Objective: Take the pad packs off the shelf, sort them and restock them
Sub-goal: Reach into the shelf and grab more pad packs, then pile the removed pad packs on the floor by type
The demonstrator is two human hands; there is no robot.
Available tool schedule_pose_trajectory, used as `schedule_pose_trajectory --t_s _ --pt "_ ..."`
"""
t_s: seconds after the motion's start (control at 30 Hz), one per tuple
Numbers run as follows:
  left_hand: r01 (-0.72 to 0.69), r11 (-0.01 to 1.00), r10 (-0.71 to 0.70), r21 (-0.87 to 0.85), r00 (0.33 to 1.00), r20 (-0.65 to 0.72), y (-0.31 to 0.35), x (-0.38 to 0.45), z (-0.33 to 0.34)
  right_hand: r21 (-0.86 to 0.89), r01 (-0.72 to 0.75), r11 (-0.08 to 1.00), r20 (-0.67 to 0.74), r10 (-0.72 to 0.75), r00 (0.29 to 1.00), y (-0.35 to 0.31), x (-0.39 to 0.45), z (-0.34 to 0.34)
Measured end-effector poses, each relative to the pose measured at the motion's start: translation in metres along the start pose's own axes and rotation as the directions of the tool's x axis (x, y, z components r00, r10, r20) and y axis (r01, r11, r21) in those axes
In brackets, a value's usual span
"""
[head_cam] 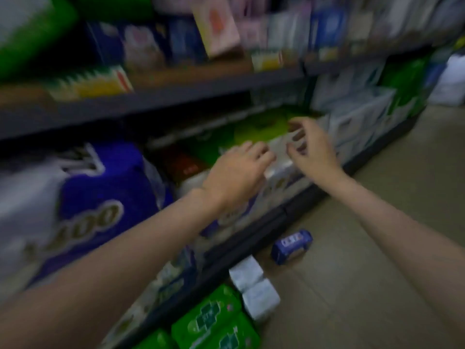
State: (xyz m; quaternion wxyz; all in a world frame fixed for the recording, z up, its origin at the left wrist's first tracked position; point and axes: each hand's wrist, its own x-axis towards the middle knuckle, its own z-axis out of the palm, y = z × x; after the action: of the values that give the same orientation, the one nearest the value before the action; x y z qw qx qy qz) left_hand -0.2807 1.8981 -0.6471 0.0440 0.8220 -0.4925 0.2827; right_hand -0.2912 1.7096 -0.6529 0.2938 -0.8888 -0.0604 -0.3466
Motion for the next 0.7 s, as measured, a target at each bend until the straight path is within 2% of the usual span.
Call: schedule_pose_trajectory --t_s 0.1,0.17,0.23,0.3,0.37,0.47,0.53,0.63,0.67,0.7 --pt "0.045 0.995 -0.023 0.091 0.973 -0.229 -0.028 0.034 -0.090 0.010 0.115 0.993 -0.262 -0.109 0.959 -0.060 0.068 -0.037" --pt "0.120 0.983 -0.075 0.139 0.953 -0.294 -0.050 0.041 -0.138 0.022 0.142 0.990 -0.296 -0.129 0.946 -0.098 0.101 -0.046" --pt "0.230 0.951 -0.162 0.208 0.940 -0.299 -0.070 0.039 -0.172 -0.023 0.118 0.993 -0.180 -0.120 0.976 -0.126 0.124 -0.044" --pt "0.348 0.891 -0.286 0.292 0.929 -0.234 -0.091 0.034 -0.191 -0.073 0.068 0.995 -0.005 -0.068 0.998 -0.142 0.140 -0.036" --pt "0.392 0.828 -0.356 0.401 0.920 -0.163 -0.108 0.025 -0.204 -0.080 0.059 0.995 0.108 -0.050 0.993 -0.154 0.150 -0.025" --pt "0.389 0.756 -0.402 0.527 0.911 -0.097 -0.130 0.007 -0.215 -0.107 0.149 0.983 0.145 -0.133 0.980 -0.176 0.166 -0.009" --pt "0.416 0.707 -0.463 0.572 0.884 -0.071 -0.143 -0.008 -0.221 -0.054 0.171 0.984 0.179 -0.159 0.971 -0.199 0.177 0.004" --pt "0.527 0.646 -0.588 0.552 0.805 -0.081 -0.162 -0.037 -0.234 0.202 0.042 0.978 0.188 -0.081 0.979 -0.235 0.193 0.027" --pt "0.565 0.620 -0.629 0.545 0.773 -0.086 -0.168 -0.047 -0.239 0.249 0.012 0.969 0.166 -0.055 0.985 -0.245 0.199 0.037" --pt "0.594 0.591 -0.665 0.546 0.742 -0.086 -0.174 -0.056 -0.243 0.220 0.022 0.975 0.144 -0.055 0.988 -0.254 0.204 0.045"
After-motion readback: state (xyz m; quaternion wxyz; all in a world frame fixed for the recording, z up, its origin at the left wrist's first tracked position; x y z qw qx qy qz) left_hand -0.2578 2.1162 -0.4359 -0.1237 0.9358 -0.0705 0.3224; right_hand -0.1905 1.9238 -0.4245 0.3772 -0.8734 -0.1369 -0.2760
